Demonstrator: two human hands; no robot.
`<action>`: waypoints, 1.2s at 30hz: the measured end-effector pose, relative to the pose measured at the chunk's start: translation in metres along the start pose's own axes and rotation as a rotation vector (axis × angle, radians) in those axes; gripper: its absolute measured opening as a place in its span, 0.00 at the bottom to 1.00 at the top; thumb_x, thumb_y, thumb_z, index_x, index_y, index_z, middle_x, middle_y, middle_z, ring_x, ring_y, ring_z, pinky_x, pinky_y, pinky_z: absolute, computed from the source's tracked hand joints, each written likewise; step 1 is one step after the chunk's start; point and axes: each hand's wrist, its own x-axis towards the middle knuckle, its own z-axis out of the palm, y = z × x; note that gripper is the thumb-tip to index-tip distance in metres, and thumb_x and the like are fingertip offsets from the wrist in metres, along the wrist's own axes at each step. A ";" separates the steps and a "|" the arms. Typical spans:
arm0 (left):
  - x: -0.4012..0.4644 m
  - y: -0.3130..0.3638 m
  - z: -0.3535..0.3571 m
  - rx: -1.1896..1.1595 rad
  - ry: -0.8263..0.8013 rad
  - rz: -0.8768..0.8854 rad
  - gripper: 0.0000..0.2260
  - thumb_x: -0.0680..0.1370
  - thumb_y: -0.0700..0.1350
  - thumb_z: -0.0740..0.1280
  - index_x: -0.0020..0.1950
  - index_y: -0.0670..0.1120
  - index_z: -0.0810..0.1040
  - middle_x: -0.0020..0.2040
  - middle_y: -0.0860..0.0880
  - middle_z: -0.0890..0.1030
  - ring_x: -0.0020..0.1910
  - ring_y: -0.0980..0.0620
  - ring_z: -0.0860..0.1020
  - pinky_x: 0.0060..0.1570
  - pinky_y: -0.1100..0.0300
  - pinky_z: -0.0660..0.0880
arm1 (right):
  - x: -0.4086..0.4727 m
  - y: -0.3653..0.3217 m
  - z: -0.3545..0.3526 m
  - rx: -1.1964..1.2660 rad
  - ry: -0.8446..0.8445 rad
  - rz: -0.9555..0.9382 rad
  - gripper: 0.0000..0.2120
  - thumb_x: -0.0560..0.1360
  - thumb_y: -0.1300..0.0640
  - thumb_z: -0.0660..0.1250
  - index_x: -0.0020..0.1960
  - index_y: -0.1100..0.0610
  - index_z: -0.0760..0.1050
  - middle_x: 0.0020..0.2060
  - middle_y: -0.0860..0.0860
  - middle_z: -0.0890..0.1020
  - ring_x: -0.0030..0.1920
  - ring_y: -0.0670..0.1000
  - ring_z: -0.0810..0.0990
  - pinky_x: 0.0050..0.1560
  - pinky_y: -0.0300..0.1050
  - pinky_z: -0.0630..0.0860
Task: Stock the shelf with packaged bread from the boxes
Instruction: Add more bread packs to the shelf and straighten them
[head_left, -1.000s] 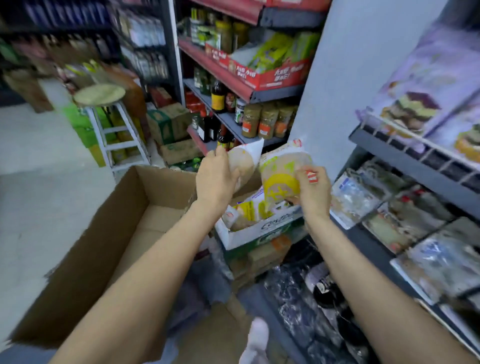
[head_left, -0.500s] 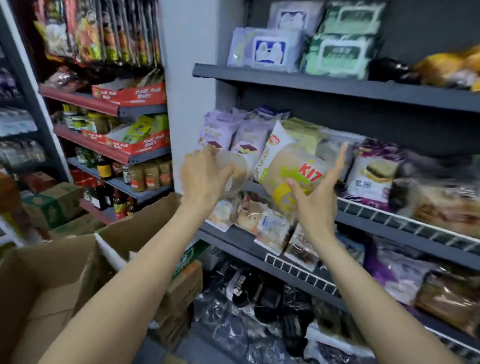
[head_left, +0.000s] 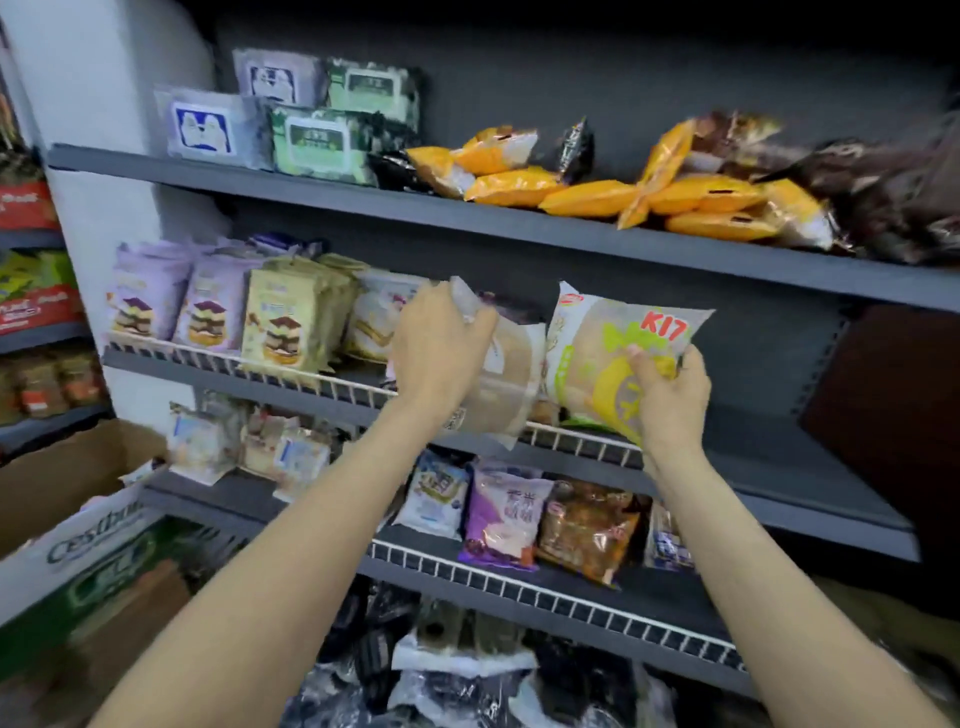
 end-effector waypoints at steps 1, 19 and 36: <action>-0.003 0.014 0.011 -0.030 -0.024 -0.019 0.11 0.74 0.46 0.63 0.36 0.41 0.70 0.38 0.40 0.75 0.41 0.41 0.75 0.35 0.55 0.63 | 0.010 0.002 -0.017 0.005 0.035 0.006 0.13 0.77 0.61 0.65 0.60 0.62 0.71 0.50 0.53 0.79 0.41 0.42 0.77 0.37 0.32 0.74; 0.035 0.100 0.216 -0.181 -0.169 -0.354 0.14 0.76 0.47 0.64 0.54 0.37 0.76 0.55 0.39 0.80 0.54 0.39 0.78 0.43 0.58 0.68 | 0.208 0.107 -0.136 -0.307 0.114 0.222 0.17 0.77 0.59 0.61 0.65 0.59 0.67 0.64 0.60 0.74 0.65 0.61 0.72 0.64 0.58 0.71; 0.043 0.127 0.279 -0.085 -0.104 -0.435 0.11 0.79 0.46 0.63 0.53 0.39 0.78 0.51 0.38 0.79 0.56 0.40 0.77 0.53 0.55 0.72 | 0.309 0.192 -0.134 -0.760 -0.240 0.340 0.30 0.77 0.56 0.64 0.73 0.64 0.55 0.69 0.64 0.66 0.67 0.63 0.68 0.65 0.51 0.67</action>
